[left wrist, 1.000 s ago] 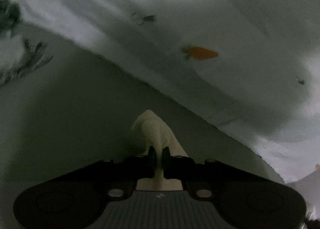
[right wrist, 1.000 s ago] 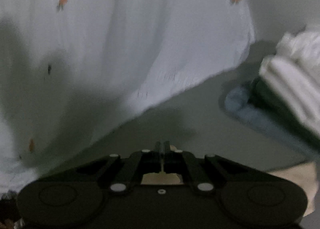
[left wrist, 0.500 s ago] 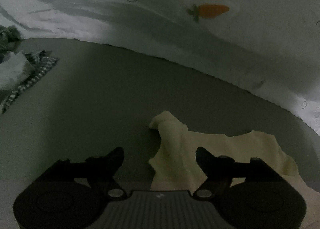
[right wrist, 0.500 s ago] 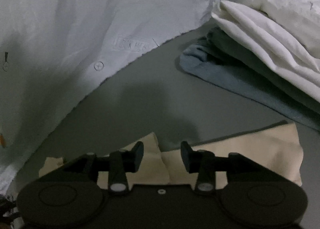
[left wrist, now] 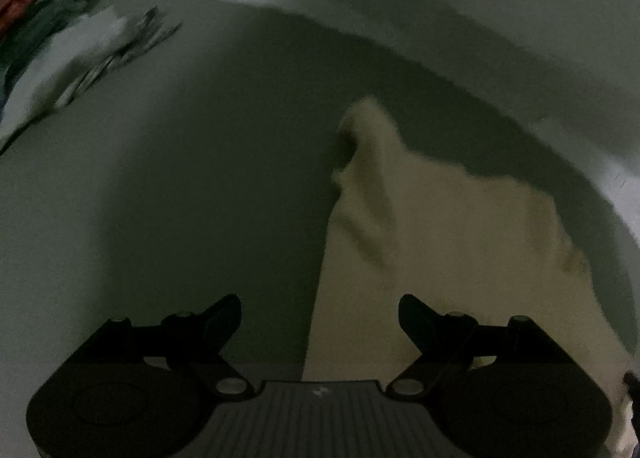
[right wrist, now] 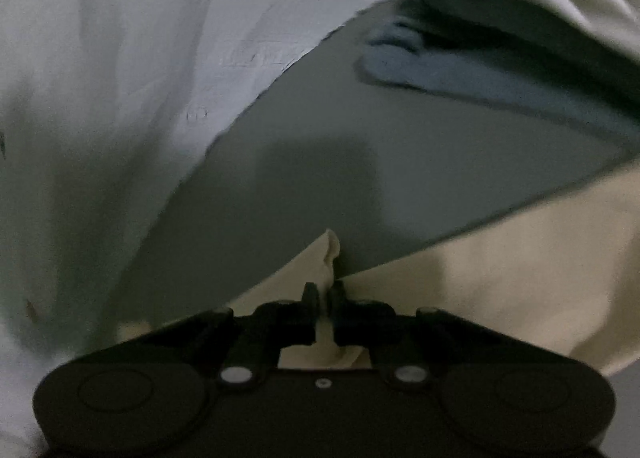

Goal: Fold clothes

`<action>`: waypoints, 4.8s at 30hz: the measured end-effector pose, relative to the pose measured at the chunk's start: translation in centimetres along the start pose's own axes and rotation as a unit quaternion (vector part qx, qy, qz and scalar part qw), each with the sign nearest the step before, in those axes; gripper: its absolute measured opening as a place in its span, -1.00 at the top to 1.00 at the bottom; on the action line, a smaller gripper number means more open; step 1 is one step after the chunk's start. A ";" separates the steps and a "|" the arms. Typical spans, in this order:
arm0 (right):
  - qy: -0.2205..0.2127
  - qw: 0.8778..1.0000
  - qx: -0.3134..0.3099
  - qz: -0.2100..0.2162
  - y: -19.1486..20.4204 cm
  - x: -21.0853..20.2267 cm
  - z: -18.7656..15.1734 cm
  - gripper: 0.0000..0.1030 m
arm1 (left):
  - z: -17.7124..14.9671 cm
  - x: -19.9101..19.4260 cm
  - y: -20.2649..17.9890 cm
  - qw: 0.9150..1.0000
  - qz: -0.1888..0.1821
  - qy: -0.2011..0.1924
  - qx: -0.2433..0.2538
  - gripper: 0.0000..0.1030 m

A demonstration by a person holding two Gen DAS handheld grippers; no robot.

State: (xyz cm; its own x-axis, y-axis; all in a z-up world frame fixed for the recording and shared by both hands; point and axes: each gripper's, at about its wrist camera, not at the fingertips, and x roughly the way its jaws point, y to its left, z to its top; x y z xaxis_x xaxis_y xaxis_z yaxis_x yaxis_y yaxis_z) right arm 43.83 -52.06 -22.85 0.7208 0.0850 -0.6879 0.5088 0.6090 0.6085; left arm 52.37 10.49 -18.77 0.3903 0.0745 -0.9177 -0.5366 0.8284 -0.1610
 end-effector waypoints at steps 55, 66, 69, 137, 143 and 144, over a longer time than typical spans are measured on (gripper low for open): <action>0.356 0.873 0.078 0.324 5.5 -10.9 -27.2 0.89 | -18.7 -8.5 8.9 0.992 0.037 0.067 0.096 -0.87; 0.369 0.884 0.075 0.277 2.3 -12.6 -29.6 0.89 | -20.7 -9.0 10.1 0.989 0.030 0.082 0.116 -0.87; 0.374 0.885 0.076 0.267 2.0 -12.5 -30.3 0.89 | -21.1 -9.0 10.3 0.989 0.031 0.086 0.119 -0.87; 0.033 0.993 -0.117 -0.006 -5.2 -13.5 -11.1 0.18 | -19.9 -6.3 0.2 0.990 0.073 0.046 0.110 -1.00; -0.077 0.985 -0.124 -0.097 -5.1 -12.9 -7.2 -0.06 | -19.1 -5.6 -1.5 0.992 0.072 0.012 0.106 -1.00; -0.090 0.982 -0.116 -0.118 -5.2 -12.6 -6.4 -0.06 | -19.2 -5.4 -1.6 0.992 0.070 0.008 0.108 -1.00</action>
State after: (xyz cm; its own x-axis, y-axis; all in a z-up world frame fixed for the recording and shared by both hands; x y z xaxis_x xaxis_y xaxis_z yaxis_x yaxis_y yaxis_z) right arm 29.12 -51.22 -19.91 0.6772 -0.2087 -0.7055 0.5668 0.7595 0.3193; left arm 36.76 -1.91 -20.49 0.3111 0.1893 -0.9313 -0.4114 0.9102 0.0476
